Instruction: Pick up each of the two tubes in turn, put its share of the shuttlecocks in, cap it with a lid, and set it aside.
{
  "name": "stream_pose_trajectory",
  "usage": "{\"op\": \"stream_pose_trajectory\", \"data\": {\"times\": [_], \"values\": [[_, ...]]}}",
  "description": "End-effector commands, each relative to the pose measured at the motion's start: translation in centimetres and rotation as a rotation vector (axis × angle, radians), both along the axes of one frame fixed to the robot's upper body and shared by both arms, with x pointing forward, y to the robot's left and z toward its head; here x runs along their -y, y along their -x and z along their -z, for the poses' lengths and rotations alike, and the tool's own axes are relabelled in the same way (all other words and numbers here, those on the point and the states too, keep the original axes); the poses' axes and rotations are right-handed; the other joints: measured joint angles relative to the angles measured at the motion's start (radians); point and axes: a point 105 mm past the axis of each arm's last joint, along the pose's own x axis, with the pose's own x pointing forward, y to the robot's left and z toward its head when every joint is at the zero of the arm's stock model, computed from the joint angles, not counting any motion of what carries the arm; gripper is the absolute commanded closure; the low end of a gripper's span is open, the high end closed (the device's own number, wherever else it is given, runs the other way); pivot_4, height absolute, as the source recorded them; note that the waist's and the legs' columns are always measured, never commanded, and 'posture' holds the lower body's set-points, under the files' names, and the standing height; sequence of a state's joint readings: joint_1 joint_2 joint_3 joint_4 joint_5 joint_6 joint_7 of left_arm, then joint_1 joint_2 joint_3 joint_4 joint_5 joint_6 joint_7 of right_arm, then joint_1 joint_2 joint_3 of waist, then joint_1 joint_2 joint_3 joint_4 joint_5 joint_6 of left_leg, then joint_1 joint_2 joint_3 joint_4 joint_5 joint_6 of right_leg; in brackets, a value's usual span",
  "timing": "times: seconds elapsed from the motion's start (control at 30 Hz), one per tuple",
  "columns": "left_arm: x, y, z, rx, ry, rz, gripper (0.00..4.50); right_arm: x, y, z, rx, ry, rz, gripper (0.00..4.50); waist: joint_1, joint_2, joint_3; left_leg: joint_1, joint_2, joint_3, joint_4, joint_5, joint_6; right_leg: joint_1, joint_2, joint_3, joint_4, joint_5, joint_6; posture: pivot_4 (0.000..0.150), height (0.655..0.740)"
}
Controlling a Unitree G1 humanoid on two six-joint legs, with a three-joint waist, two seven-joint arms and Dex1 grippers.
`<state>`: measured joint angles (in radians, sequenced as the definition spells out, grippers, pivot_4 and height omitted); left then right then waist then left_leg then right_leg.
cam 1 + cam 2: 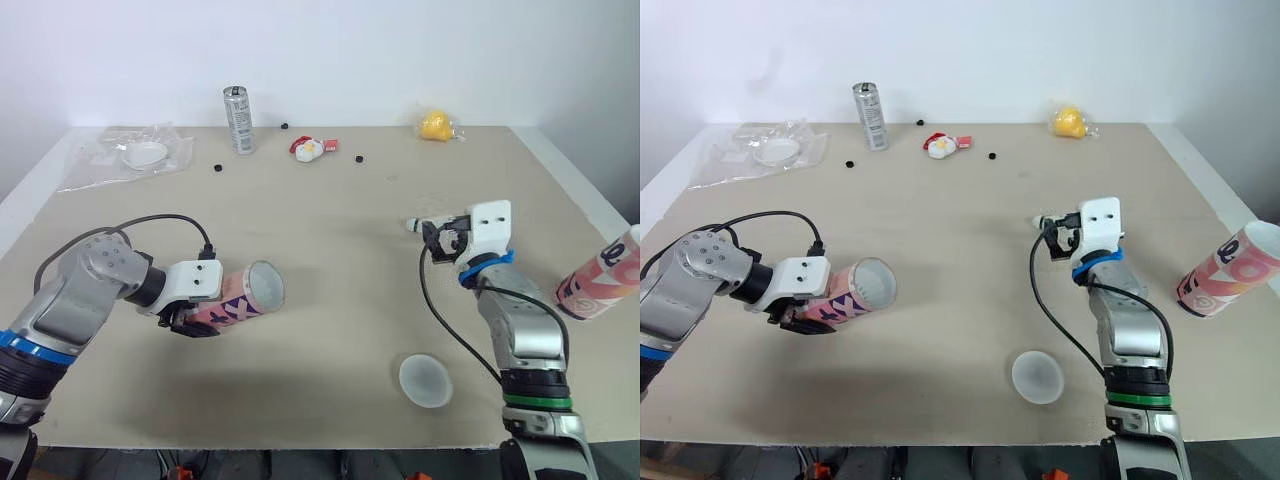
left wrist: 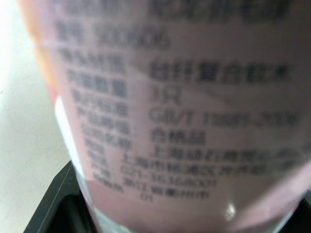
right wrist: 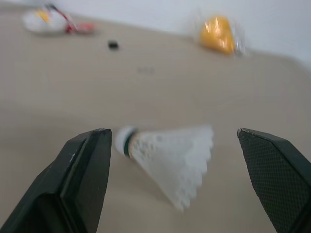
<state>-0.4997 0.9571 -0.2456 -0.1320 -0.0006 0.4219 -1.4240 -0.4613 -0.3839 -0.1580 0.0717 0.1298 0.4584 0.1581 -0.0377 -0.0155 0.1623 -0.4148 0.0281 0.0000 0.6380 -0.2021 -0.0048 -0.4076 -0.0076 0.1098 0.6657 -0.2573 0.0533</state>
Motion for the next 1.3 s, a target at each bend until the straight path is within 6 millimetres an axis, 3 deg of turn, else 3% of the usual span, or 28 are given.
{"op": "stream_pose_trajectory", "data": {"times": [0.03,0.27,0.3,0.37,0.57,0.63,0.83,0.93,1.03,1.1,1.2,1.3], "values": [[0.7,0.5,1.1,-0.042,0.008,0.021,1.45,0.1,-0.8,-1.0,0.013,-0.038,0.042,0.08,-0.001,0.0,0.0,0.0,0.0,0.0,0.0,0.0,0.0,0.0,0.0,0.0,0.0,0.0,0.0,0.15,0.74],[0.7,0.5,1.1,-0.039,0.008,0.015,1.45,-1.7,-1.9,0.2,-0.07,-0.131,0.005,0.08,-0.001,0.0,0.0,0.0,0.0,0.0,0.0,0.0,0.0,0.0,0.0,0.0,0.0,0.0,0.001,0.15,0.74],[0.7,0.5,1.0,-0.039,0.009,0.014,1.45,-1.7,-2.0,0.3,-0.076,-0.141,0.008,0.31,-0.001,0.0,0.0,0.0,0.0,0.0,0.0,0.0,0.0,0.0,0.0,0.0,0.0,0.001,0.001,0.15,0.74],[0.7,0.5,1.0,-0.038,0.009,0.013,1.45,-1.9,-2.0,0.2,-0.071,-0.153,0.007,0.85,-0.001,0.0,0.0,0.0,0.0,0.0,0.0,0.0,0.0,0.0,0.0,0.0,0.0,0.001,0.001,0.15,0.74],[0.7,0.6,1.0,-0.039,0.011,0.01,1.45,-1.8,-2.1,-0.1,-0.058,-0.154,0.011,3.79,-0.001,0.0,0.0,0.0,0.0,0.0,0.0,0.0,0.0,0.0,0.0,0.0,0.0,0.001,0.003,0.15,0.74],[0.7,0.5,1.0,-0.039,0.011,0.01,1.45,-1.7,-2.1,-0.2,-0.055,-0.154,0.01,4.43,-0.001,0.0,0.0,0.0,0.0,0.0,0.0,0.0,0.0,0.0,0.0,0.0,0.0,0.001,0.002,0.15,0.74],[0.8,0.5,1.0,-0.038,0.013,0.012,1.45,-1.5,-1.7,-0.8,-0.041,-0.154,-0.021,4.43,-0.001,0.0,0.0,0.0,0.0,0.0,0.0,0.0,0.0,0.0,0.0,0.0,0.0,0.001,0.002,0.15,0.74],[0.8,0.5,1.0,-0.038,0.013,0.011,1.45,-3.1,-0.9,-2.2,-0.014,-0.123,-0.191,4.43,-0.001,0.001,0.001,0.0,0.0,0.0,0.0,0.0,0.0,0.0,0.0,0.0,0.0,0.001,0.003,0.15,0.74],[0.8,0.5,1.0,-0.04,0.013,0.011,1.45,-6.8,1.7,-5.6,0.08,-0.109,-0.518,4.43,-0.001,0.003,0.002,0.0,0.0,0.0,0.0,0.0,0.0,0.0,0.0,0.0,0.0,0.002,0.004,0.15,0.74],[0.8,0.5,1.0,-0.041,0.013,0.012,1.45,-9.4,4.4,-6.8,0.085,-0.1,-0.751,4.43,-0.001,0.004,0.002,0.0,0.0,-0.001,-0.001,0.0,0.0,0.0,0.0,-0.001,0.0,0.002,0.005,0.15,0.74],[0.8,0.4,1.1,-0.041,0.012,0.012,1.45,-12.5,8.8,-7.9,0.056,-0.072,-1.065,4.43,0.001,0.004,0.002,0.0,0.001,-0.002,-0.001,0.0,0.0,0.001,0.001,-0.002,0.0,0.001,0.004,0.15,0.74],[0.8,0.3,1.0,-0.04,0.012,0.01,1.45,-14.9,11.1,-8.5,0.038,-0.014,-1.238,4.43,0.0,0.003,0.002,0.0,0.0,-0.003,0.0,0.0,0.0,0.001,0.001,-0.002,0.0,0.0,0.002,0.15,0.74]]}}
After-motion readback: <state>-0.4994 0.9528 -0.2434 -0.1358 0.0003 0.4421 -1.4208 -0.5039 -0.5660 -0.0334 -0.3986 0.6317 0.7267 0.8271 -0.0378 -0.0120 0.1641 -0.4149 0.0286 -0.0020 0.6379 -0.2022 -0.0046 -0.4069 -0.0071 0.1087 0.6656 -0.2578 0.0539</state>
